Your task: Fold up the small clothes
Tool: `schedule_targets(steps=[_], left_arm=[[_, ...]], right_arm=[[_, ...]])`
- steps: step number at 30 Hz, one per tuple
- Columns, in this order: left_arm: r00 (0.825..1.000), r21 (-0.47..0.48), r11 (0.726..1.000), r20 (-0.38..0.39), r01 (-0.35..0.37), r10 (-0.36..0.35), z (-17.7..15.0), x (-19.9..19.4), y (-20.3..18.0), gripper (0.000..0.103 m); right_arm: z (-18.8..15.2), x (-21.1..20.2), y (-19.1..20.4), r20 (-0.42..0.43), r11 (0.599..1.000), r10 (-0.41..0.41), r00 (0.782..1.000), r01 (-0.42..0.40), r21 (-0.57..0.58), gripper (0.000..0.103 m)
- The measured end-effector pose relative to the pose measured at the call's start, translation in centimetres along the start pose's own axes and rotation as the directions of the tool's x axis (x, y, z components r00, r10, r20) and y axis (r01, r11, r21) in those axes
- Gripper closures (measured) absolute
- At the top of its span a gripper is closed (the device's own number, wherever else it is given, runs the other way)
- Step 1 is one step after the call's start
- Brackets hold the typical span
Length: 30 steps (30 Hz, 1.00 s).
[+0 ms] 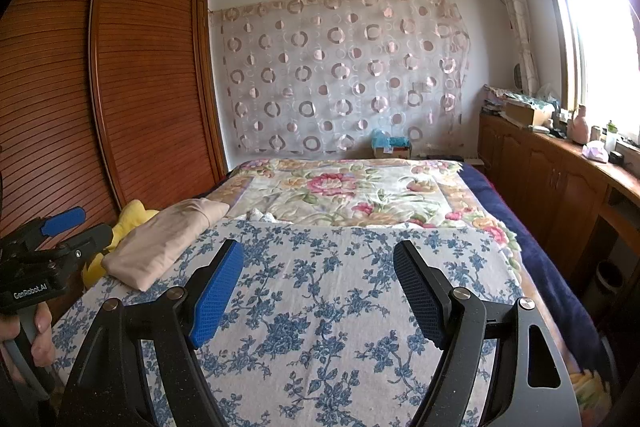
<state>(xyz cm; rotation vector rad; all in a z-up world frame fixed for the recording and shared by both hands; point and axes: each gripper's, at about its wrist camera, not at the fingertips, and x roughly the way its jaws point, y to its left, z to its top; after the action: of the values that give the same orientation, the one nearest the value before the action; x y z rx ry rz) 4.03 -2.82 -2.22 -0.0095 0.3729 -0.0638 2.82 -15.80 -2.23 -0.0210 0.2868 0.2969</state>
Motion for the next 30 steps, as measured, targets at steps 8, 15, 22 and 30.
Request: schedule_targets(steps=[8, 15, 22, 30], left_arm=[[1.0, 0.0, 1.0, 0.0, -0.001, 0.001, -0.1, 0.03, 0.0, 0.015], [1.0, 0.001, 1.0, 0.002, -0.001, 0.001, -0.17, 0.05, 0.01, 0.015], [1.0, 0.001, 1.0, 0.002, -0.001, 0.001, -0.23, 0.07, 0.02, 0.015], [1.0, 0.0, 1.0, 0.003, 0.0, 0.0, -0.31, 0.1, 0.03, 0.015]], right_arm=[[-0.06, 0.02, -0.06, -0.001, 1.0, 0.0, 1.0, 0.0, 0.0, 0.024], [0.01, 0.02, 0.01, -0.001, 1.0, -0.001, 1.0, 0.001, 0.004, 0.024], [-0.02, 0.03, -0.04, 0.0, 1.0, 0.001, 1.0, -0.001, 0.004, 0.024], [0.0, 0.05, -0.05, 0.001, 1.0, 0.001, 1.0, -0.001, 0.004, 0.024]])
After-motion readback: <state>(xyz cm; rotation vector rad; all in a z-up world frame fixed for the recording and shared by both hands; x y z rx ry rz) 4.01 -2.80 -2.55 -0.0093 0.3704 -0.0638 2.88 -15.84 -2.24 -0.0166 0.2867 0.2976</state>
